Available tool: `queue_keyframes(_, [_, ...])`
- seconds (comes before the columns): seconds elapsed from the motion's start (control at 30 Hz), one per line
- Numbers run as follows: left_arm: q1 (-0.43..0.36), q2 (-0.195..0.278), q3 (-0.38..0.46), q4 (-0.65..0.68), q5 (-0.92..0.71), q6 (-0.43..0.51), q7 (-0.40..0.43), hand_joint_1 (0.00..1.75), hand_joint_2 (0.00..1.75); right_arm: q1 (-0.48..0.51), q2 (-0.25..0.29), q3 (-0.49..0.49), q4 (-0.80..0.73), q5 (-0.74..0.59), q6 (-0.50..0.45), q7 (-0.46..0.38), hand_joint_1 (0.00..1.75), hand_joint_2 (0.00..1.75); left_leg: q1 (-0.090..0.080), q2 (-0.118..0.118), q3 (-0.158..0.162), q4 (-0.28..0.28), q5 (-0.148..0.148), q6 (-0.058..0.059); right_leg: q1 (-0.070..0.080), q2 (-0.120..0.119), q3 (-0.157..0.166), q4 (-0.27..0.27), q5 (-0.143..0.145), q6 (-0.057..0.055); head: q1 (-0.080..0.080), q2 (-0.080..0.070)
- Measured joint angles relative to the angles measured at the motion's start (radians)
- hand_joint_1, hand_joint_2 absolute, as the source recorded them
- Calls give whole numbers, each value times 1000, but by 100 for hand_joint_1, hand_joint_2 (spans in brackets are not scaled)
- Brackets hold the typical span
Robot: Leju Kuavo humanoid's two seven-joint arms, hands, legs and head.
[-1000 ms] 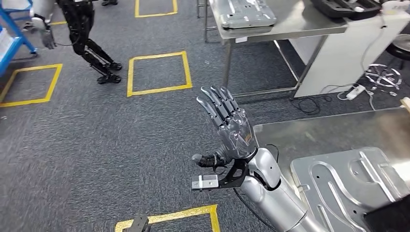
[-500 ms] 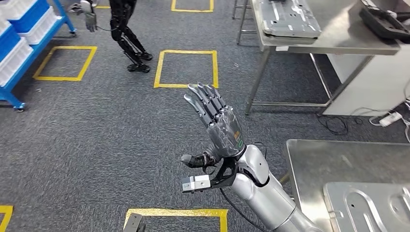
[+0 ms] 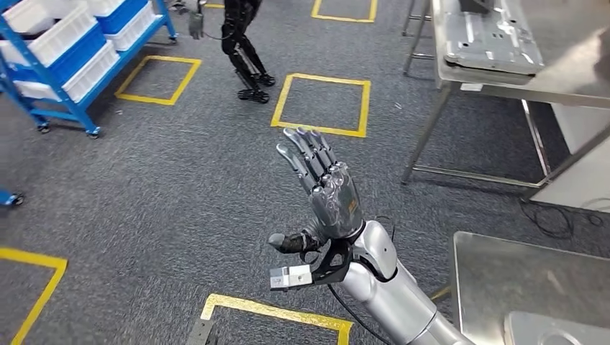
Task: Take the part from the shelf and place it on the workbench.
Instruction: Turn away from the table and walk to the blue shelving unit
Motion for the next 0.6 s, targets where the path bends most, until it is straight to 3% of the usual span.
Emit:
queue_keyframes(0.03, [2,0,0,0,-2,6,2,0,0,6,0,0,-1,0,-2,-4,0,0,1,4,-1,4,8,-2,1,-13,1,1,-2,1,0,0])
queue_keyframes(0.07, [3,0,0,0,-2,13,5,0,0,12,0,0,-4,1,-4,-11,0,0,2,9,19,-31,32,-3,1,-26,2,2,-5,2,0,0])
queue_keyframes(0.1, [3,0,0,0,-3,19,6,0,0,18,1,0,-8,1,-5,-18,0,0,2,21,57,-99,65,-2,1,-37,5,3,-8,5,0,0])
queue_keyframes(0.17, [0,0,0,0,-7,27,6,0,0,30,2,0,-18,3,-8,-41,0,0,-5,54,125,-223,105,7,5,-56,8,8,-17,14,0,0])
queue_keyframes(0.23, [-2,0,0,0,-14,30,6,0,0,43,6,-3,-27,13,-10,-73,0,0,-13,63,143,-262,106,20,9,-72,10,9,-22,23,1,0])
queue_keyframes(0.3, [0,-1,0,0,-20,34,7,0,0,57,15,-9,-32,33,-11,-116,0,0,-12,44,143,-268,110,31,9,-82,15,8,-26,33,1,0])
queue_keyframes(0.37, [-2,-3,-2,0,-29,37,8,0,0,69,22,-21,-38,53,-12,-157,0,0,-8,26,149,-279,116,44,4,-50,5,42,-53,42,1,0])
queue_keyframes(0.4, [-5,-5,-4,0,-34,37,11,0,0,74,24,-28,-41,60,-12,-175,0,0,-6,16,152,-283,118,50,1,-24,-16,89,-81,45,1,0])
queue_keyframes(0.43, [-10,-9,-6,0,-39,36,15,0,0,80,25,-36,-42,63,-13,-189,0,0,-6,6,151,-283,119,54,-1,1,-48,155,-113,46,2,0])
queue_keyframes(0.5, [-18,-19,-12,0,-45,36,27,0,0,89,25,-49,-41,64,-13,-205,0,0,-8,-19,150,-282,119,58,-2,20,-113,275,-155,47,2,0])
queue_keyframes(0.53, [-21,-24,-15,0,-48,36,31,0,0,91,26,-53,-40,66,-13,-208,0,0,-8,-32,150,-280,119,58,-2,22,-127,293,-148,46,2,0])
queue_keyframes(0.57, [-23,-28,-16,0,-50,33,31,0,0,92,27,-56,-39,71,-13,-212,0,0,-8,-45,150,-278,119,58,-2,25,-122,272,-121,44,2,0])
queue_keyframes(0.6, [-24,-31,-19,0,-52,21,24,0,0,92,30,-61,-40,81,-13,-217,0,0,-8,-58,150,-275,118,56,-2,34,-98,214,-80,41,2,0])
